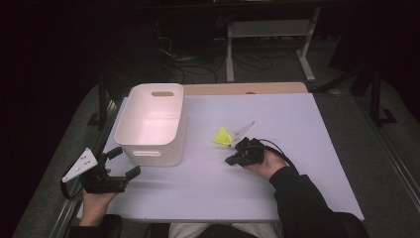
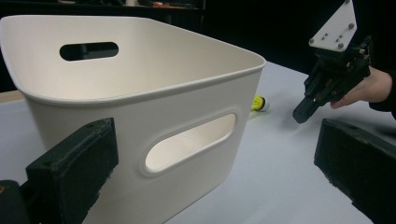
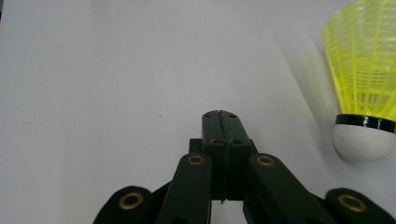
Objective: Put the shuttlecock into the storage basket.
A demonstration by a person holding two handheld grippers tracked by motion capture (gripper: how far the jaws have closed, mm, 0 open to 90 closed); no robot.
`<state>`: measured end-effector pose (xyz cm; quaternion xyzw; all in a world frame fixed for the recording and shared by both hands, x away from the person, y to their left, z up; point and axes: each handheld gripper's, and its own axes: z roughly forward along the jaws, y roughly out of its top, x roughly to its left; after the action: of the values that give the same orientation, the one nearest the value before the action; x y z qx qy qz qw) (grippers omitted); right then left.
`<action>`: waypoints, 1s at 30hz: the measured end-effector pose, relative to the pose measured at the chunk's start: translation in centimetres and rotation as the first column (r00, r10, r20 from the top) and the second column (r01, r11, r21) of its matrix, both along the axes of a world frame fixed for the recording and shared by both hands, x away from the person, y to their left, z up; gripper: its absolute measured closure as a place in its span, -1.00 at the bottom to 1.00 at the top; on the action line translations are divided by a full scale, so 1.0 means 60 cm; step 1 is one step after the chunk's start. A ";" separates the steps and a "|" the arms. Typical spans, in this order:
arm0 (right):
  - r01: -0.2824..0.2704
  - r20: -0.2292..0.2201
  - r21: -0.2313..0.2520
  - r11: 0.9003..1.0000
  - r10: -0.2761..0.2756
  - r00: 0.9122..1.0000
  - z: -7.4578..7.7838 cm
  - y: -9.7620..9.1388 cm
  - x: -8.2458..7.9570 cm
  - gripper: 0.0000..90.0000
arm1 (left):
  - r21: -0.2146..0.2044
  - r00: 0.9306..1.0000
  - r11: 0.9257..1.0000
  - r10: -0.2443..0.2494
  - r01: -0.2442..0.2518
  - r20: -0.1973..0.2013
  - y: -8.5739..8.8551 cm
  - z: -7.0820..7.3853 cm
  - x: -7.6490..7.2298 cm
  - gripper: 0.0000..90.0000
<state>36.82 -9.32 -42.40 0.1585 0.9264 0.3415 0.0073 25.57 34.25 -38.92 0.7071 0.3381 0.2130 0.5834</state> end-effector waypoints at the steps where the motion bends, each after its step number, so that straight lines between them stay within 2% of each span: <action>1: 0.005 -0.001 0.002 1.000 -0.005 1.000 0.000 -0.001 0.000 0.98 | -0.001 1.000 1.000 0.001 -0.001 0.000 0.000 0.000 0.000 -1.00; 14: 0.040 -0.002 0.031 0.999 -0.040 0.999 0.013 -0.015 0.005 0.97 | -0.001 1.000 1.000 0.001 -0.001 0.000 0.000 0.000 0.000 -1.00; 30: 0.077 0.005 0.050 0.996 -0.077 0.997 0.044 -0.026 0.015 0.97 | -0.001 1.000 1.000 0.001 -0.001 0.000 0.000 0.000 0.000 -1.00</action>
<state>37.72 -10.90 -39.78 0.1932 0.9108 0.3643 0.0196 25.58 34.24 -38.92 0.7067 0.3387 0.2131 0.5835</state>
